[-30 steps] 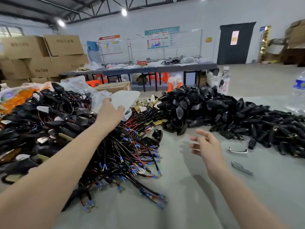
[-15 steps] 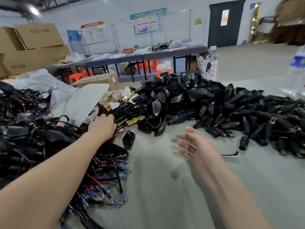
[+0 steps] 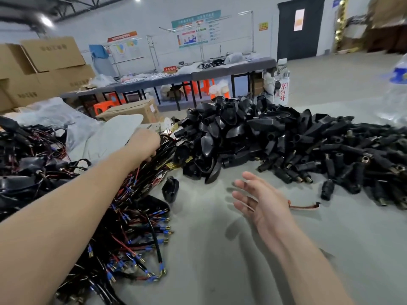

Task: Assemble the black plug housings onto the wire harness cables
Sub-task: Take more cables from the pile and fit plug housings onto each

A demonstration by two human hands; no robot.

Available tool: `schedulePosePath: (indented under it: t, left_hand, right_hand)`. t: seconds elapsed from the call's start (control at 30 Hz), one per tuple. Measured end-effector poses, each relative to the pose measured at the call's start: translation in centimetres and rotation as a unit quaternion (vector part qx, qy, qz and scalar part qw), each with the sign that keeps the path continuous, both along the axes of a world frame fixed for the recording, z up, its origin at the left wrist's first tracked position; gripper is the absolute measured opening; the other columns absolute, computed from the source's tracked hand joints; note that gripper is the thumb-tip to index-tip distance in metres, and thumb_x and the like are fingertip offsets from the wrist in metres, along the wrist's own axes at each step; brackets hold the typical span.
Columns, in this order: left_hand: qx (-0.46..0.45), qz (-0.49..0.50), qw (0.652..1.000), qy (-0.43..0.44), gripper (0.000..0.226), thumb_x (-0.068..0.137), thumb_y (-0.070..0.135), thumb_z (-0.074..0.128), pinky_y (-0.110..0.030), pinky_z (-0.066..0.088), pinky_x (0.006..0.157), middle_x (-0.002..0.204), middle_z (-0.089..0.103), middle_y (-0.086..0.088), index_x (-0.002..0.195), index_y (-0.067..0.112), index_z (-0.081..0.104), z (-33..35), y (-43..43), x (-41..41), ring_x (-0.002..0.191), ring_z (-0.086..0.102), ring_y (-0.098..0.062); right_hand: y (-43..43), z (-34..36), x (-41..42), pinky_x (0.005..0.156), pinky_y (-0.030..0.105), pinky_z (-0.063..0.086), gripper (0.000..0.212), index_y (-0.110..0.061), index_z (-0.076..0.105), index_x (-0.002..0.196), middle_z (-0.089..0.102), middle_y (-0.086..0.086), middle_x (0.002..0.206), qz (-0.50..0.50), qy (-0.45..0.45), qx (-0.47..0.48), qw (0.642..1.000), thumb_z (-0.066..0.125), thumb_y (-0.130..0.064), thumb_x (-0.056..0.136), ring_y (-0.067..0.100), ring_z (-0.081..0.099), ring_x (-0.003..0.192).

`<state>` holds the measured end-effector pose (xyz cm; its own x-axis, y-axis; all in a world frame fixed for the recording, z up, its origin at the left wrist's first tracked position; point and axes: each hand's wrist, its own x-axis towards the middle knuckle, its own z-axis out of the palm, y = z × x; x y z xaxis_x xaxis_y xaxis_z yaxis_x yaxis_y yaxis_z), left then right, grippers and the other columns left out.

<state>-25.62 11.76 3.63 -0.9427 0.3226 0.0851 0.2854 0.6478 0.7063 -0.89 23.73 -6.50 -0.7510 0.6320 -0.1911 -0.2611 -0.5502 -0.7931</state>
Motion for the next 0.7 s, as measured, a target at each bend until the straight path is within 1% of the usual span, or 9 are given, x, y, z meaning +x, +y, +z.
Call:
schedulePosePath:
  t: [0.07,0.17,0.27,0.4,0.47,0.53,0.6,0.67,0.7]
  left_hand:
    - [0.037,-0.011,0.998,-0.043,0.013,0.094,0.005,0.039,-0.021,0.029,0.043,0.071,0.047,-0.006,0.099,0.009,0.051,0.9,0.3,1.5,0.051,0.038,-0.017]
    - [0.105,-0.043,0.989,-0.1,0.015,0.099,0.009,0.037,-0.016,0.019,0.034,0.066,0.041,0.001,0.107,0.017,0.046,2.3,0.0,3.5,0.044,0.027,-0.009]
    - [0.188,-0.044,0.972,-0.13,0.021,0.096,0.005,0.031,-0.015,0.015,0.031,0.06,0.035,0.004,0.089,0.016,0.047,4.2,-0.6,5.4,0.035,0.022,-0.005]
    - [0.335,-0.048,0.936,-0.1,0.027,0.096,0.007,0.031,-0.014,0.015,0.03,0.052,0.031,0.009,0.078,0.022,0.043,6.0,-1.8,7.9,0.032,0.02,-0.003]
    - [0.38,-0.031,0.921,-0.081,0.026,0.095,0.009,0.033,-0.014,0.017,0.032,0.049,0.034,0.011,0.076,0.024,0.042,5.6,-1.8,8.2,0.032,0.021,-0.003]
    - [0.344,-0.004,0.935,-0.091,0.025,0.093,0.007,0.034,-0.014,0.019,0.034,0.053,0.037,0.008,0.078,0.024,0.043,3.5,-1.3,7.6,0.033,0.025,-0.004]
    - [0.251,0.018,0.955,-0.155,0.022,0.095,0.005,0.035,-0.014,0.022,0.033,0.061,0.041,0.003,0.082,0.019,0.045,0.3,-0.8,6.5,0.035,0.03,-0.005]
    - [0.214,0.057,0.948,-0.227,0.023,0.098,0.005,0.032,-0.013,0.026,0.031,0.065,0.045,0.0,0.082,0.015,0.046,-2.5,-0.8,4.9,0.038,0.036,-0.008]
    - [0.239,0.078,0.937,-0.244,0.024,0.098,0.005,0.031,-0.012,0.029,0.03,0.066,0.047,-0.001,0.082,0.014,0.046,-3.3,-0.9,4.1,0.039,0.039,-0.009]
  right_hand:
    - [-0.2,0.1,0.0,0.053,0.023,0.057,0.02,-0.014,0.066,0.108,0.074,0.001,0.08,0.001,0.003,-0.004,1.0,0.049,-0.007,0.099,0.015,0.067,0.062]
    - [-0.3,0.1,0.0,0.051,0.024,0.056,0.02,-0.014,0.066,0.107,0.074,0.0,0.078,0.0,0.003,-0.01,1.0,0.049,-0.007,0.099,0.014,0.068,0.06]
    - [-0.2,0.1,-0.4,0.05,0.024,0.055,0.02,-0.016,0.067,0.104,0.074,-0.001,0.077,-0.003,-0.004,-0.015,1.0,0.048,-0.009,0.099,0.014,0.068,0.06]
    - [-0.3,0.1,-0.5,0.051,0.024,0.055,0.021,-0.017,0.068,0.103,0.075,0.0,0.08,-0.005,-0.013,-0.018,1.0,0.049,-0.011,0.1,0.015,0.07,0.061]
    - [-0.4,0.1,-0.5,0.051,0.024,0.055,0.021,-0.017,0.069,0.104,0.076,0.0,0.08,-0.003,-0.019,-0.018,1.0,0.049,-0.011,0.1,0.014,0.07,0.062]
    - [-0.4,0.2,-0.3,0.052,0.024,0.056,0.02,-0.017,0.069,0.105,0.075,0.0,0.079,-0.005,-0.018,-0.02,1.0,0.049,-0.011,0.1,0.014,0.07,0.062]
    - [-0.4,0.2,-0.2,0.053,0.025,0.056,0.02,-0.016,0.068,0.106,0.075,-0.001,0.08,-0.004,-0.015,-0.016,1.0,0.05,-0.011,0.1,0.014,0.069,0.063]
    - [-0.3,0.2,-0.1,0.052,0.024,0.055,0.02,-0.017,0.067,0.106,0.075,-0.002,0.078,-0.006,-0.015,-0.012,1.0,0.049,-0.011,0.1,0.013,0.069,0.063]
    - [-0.2,0.2,-0.1,0.052,0.023,0.055,0.021,-0.017,0.067,0.106,0.075,-0.002,0.077,-0.007,-0.014,-0.01,1.0,0.048,-0.01,0.1,0.012,0.068,0.062]
